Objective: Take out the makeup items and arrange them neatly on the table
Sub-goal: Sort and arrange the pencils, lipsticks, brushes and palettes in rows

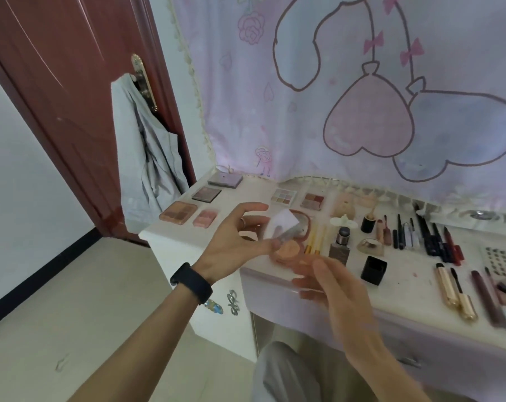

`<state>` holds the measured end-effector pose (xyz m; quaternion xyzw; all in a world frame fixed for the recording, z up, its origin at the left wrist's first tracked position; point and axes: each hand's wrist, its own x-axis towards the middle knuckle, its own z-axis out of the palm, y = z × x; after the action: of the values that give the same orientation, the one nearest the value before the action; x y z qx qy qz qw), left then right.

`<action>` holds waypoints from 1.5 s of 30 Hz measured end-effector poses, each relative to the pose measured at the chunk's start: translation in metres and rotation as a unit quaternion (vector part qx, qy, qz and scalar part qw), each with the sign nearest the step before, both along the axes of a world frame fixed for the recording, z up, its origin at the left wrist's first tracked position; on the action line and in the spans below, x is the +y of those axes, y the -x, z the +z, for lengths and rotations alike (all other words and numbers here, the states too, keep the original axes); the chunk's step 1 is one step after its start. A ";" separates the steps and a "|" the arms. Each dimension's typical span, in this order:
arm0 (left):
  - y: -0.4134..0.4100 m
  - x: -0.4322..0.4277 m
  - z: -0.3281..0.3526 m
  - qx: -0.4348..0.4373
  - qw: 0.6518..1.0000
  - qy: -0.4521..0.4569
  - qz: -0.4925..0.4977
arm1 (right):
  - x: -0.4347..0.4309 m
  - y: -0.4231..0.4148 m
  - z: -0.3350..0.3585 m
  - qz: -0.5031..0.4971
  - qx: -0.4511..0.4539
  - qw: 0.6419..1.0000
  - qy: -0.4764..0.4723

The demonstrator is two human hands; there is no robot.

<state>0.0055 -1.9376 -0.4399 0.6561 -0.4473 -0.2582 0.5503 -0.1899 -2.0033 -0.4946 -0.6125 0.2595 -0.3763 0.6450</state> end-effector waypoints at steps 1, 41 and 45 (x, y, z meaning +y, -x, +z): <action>0.016 -0.001 0.000 -0.024 1.000 0.003 -0.019 | -0.003 0.015 0.006 0.004 -0.020 0.999 -0.042; 0.164 -0.050 -0.059 -0.367 0.903 -0.007 -0.224 | -0.052 0.158 -0.019 0.057 0.128 0.987 -0.078; 0.164 -0.048 -0.052 -0.407 0.881 -0.002 -0.241 | -0.052 0.156 -0.016 0.050 0.138 0.989 -0.030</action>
<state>-0.1585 -1.9856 -0.4920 0.5767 -0.7757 -0.0937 0.2387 -0.3460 -2.0550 -0.5108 -0.6507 0.3266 -0.2477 0.6392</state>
